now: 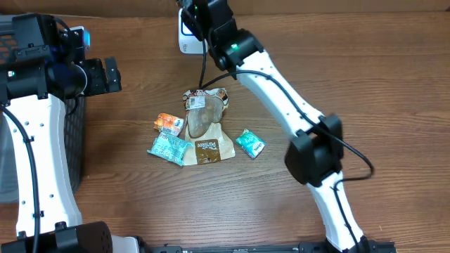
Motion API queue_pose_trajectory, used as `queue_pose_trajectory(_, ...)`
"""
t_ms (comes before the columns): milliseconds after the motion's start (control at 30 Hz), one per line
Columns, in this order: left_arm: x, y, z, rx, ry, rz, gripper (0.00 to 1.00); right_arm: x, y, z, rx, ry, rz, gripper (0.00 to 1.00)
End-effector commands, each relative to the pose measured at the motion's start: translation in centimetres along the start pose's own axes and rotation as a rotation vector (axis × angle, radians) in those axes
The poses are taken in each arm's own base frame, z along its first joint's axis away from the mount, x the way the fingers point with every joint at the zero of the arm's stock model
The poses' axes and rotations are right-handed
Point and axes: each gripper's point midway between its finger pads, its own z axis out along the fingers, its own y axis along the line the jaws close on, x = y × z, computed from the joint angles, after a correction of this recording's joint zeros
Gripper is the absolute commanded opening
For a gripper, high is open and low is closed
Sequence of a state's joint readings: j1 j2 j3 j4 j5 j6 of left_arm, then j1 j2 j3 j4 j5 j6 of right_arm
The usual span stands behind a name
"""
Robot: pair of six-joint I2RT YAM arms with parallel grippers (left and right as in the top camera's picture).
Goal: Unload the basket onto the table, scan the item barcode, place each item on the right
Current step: 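Lift the jar with the right gripper and carry it to the scanner, then hold the jar's label in front of the scanner with the right gripper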
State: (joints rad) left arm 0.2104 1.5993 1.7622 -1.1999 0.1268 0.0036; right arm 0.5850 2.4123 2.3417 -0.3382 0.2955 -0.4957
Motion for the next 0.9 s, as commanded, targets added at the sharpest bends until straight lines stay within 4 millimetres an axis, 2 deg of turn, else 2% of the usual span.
queue_pose_trajectory(0,-0.7,-0.1,-0.7,-0.004,-0.028,0.021,1.0,-0.3,-0.8,1.5,0.072,-0.041,-0.252,0.2)
queue_pose_trajectory(200,-0.7,-0.1,-0.7,-0.004,-0.028,0.021,1.0,1.3,0.4,4.5,0.098,-0.096,-0.308,0.21)
queue_pose_trajectory(367,-0.7,-0.1,-0.7,-0.003,-0.029,0.021,1.0,2.4,0.5,5.9,0.111,-0.119,-0.384,0.21)
queue_pose_trajectory(533,-0.7,-0.1,-0.7,-0.004,-0.028,0.021,1.0,3.3,0.8,6.3,0.045,-0.125,-0.395,0.2)
queue_pose_trajectory(867,-0.7,-0.1,-0.7,-0.003,-0.028,0.021,0.99,3.3,0.7,6.3,0.046,-0.125,-0.395,0.2)
